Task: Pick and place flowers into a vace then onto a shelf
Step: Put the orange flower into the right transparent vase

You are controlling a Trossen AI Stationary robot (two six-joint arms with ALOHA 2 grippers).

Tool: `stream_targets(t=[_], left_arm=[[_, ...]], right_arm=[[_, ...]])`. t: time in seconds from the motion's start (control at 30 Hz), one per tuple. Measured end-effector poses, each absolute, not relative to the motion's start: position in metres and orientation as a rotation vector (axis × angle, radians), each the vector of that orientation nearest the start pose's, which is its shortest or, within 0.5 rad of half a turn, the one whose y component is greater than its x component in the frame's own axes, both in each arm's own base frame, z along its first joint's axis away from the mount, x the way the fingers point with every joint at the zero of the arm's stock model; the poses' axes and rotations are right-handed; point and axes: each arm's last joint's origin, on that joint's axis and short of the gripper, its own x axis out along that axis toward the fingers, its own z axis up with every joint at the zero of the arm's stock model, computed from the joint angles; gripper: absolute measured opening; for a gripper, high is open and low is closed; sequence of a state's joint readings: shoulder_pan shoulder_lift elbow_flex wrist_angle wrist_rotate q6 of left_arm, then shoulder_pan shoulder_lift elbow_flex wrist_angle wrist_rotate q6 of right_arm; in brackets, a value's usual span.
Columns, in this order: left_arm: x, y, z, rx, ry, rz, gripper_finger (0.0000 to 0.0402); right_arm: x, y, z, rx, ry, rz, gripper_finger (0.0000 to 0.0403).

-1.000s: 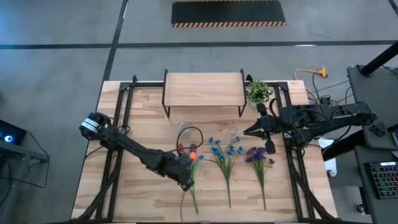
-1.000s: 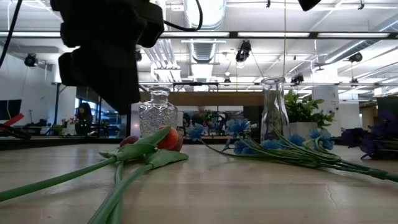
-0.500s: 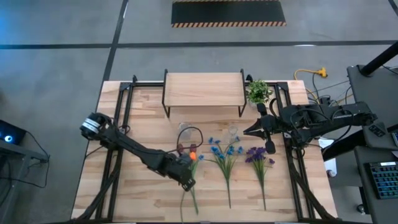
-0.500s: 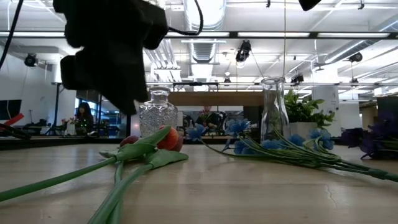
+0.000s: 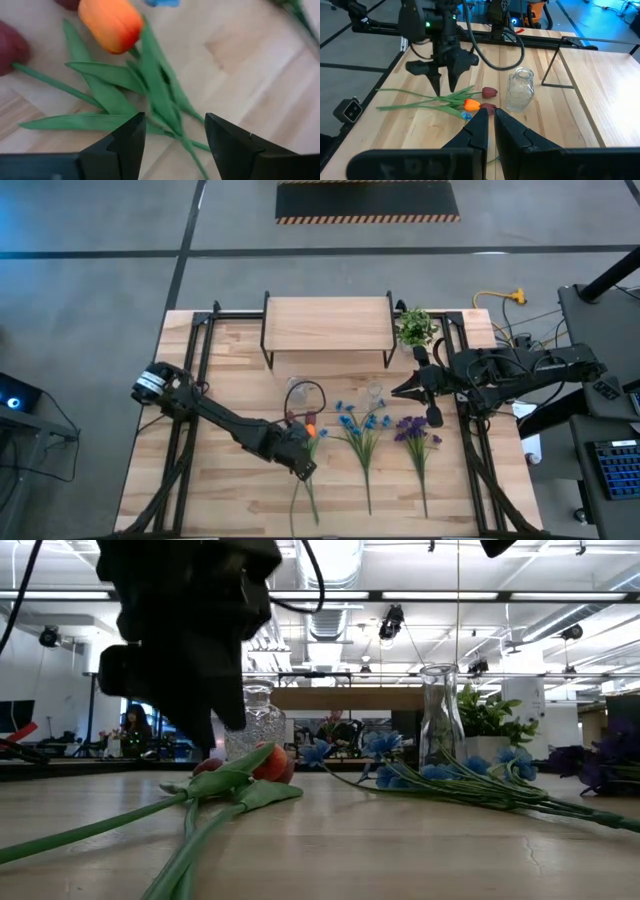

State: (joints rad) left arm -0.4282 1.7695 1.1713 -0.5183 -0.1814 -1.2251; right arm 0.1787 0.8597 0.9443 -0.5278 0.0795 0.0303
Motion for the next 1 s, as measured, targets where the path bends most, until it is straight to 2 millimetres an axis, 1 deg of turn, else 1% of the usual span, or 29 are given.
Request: stream_targets(t=[0.2,0.43,1.0], left_arm=[[0.327,-0.142,0.177,-0.753,1.042,0.461,0.0207],[0.328,-0.143,0.176,-0.76,1.048,0.453,0.0221],[0.324,-0.142,0.172,-0.778,1.086,0.464,0.0222]], right_arm=[[0.172,0.029,0.343,-0.027,0.442,0.091,0.0022],[0.171,0.029,0.341,-0.03,0.458,0.091,0.0022],[0.171,0.028,0.341,-0.038,0.458,0.093,0.0022]])
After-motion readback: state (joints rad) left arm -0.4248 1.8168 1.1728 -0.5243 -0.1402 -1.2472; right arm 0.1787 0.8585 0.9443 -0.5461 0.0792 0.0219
